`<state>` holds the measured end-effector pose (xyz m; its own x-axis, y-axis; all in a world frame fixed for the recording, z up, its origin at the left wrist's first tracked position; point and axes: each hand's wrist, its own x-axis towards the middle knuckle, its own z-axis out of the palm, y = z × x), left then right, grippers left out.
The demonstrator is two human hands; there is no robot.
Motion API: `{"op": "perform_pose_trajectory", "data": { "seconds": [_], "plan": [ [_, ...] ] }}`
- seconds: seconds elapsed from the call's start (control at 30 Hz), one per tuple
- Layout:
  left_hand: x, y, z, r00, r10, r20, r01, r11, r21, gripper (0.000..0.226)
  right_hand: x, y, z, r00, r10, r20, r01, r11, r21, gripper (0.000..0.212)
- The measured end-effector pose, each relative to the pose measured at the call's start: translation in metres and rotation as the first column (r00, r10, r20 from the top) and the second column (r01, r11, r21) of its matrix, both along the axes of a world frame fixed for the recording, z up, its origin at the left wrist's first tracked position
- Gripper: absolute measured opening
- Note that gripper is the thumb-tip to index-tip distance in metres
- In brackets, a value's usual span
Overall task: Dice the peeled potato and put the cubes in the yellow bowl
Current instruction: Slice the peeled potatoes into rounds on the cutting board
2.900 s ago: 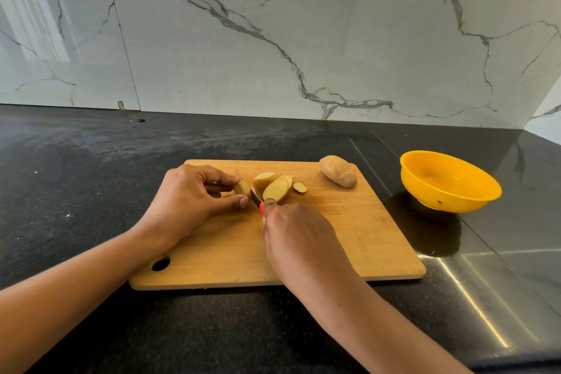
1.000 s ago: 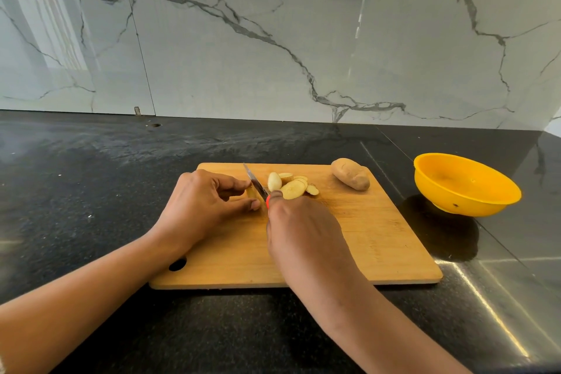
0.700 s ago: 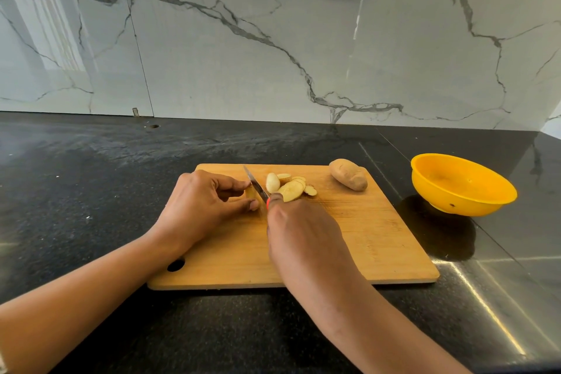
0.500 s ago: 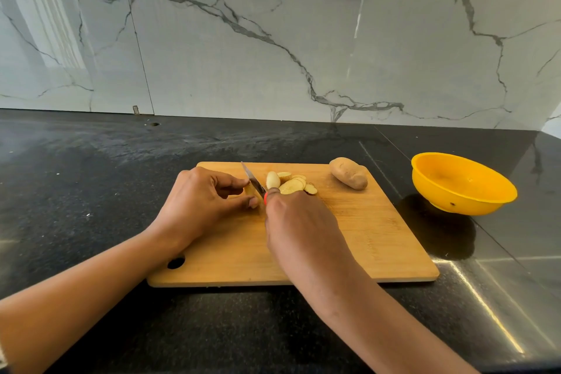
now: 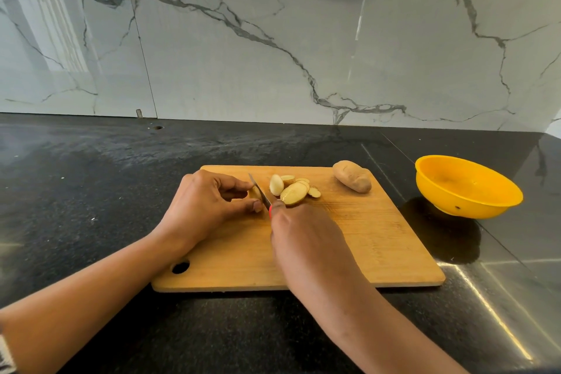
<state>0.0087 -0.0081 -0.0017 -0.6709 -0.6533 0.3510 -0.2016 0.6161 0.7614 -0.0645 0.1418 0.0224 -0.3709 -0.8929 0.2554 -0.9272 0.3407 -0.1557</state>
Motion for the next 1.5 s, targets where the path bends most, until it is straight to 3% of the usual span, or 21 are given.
{"op": "perform_pose_trajectory", "data": {
  "seconds": [0.27, 0.53, 0.7, 0.8, 1.03, 1.17, 1.3, 1.5],
  "plan": [
    [0.0, -0.002, -0.002, 1.0, 0.021, 0.006, -0.021, 1.0, 0.017, 0.035, -0.002, -0.01, -0.008, 1.0, -0.015, -0.006, 0.015, 0.998, 0.063, 0.032],
    [-0.001, -0.01, -0.005, 1.0, 0.011, -0.014, -0.009, 0.993, 0.118, 0.038, 0.004, 0.032, -0.023, 0.999, -0.038, -0.035, 0.042, 0.992, 0.117, 0.051],
    [0.001, -0.011, -0.004, 0.999, 0.027, -0.023, -0.024, 0.992, 0.125, 0.036, -0.014, 0.04, -0.023, 1.0, 0.002, -0.011, -0.002, 0.999, -0.039, 0.049],
    [0.001, -0.009, -0.002, 1.0, 0.016, -0.006, -0.015, 0.996, 0.084, 0.027, -0.022, 0.045, -0.01, 0.994, 0.045, 0.101, -0.025, 0.983, -0.184, 0.046],
    [-0.001, -0.005, -0.003, 0.997, -0.047, 0.06, 0.051, 0.996, -0.071, 0.041, -0.085, 0.031, -0.007, 0.995, -0.023, 0.099, 0.07, 0.865, -0.498, 0.035],
    [-0.01, -0.004, -0.006, 0.981, -0.078, 0.179, 0.106, 0.982, -0.155, 0.058, -0.1, 0.031, -0.02, 0.983, -0.032, 0.182, 0.13, 0.82, -0.558, 0.035],
    [-0.02, -0.004, -0.006, 0.956, -0.082, 0.283, 0.147, 0.966, -0.214, 0.061, -0.108, 0.036, -0.023, 0.972, -0.07, 0.224, 0.186, 0.809, -0.558, 0.037],
    [-0.037, 0.0, 0.001, 0.919, -0.095, 0.383, 0.187, 0.959, -0.211, 0.074, -0.124, 0.041, -0.025, 0.928, -0.11, 0.357, 0.329, 0.696, -0.639, 0.035]
  ]
}}
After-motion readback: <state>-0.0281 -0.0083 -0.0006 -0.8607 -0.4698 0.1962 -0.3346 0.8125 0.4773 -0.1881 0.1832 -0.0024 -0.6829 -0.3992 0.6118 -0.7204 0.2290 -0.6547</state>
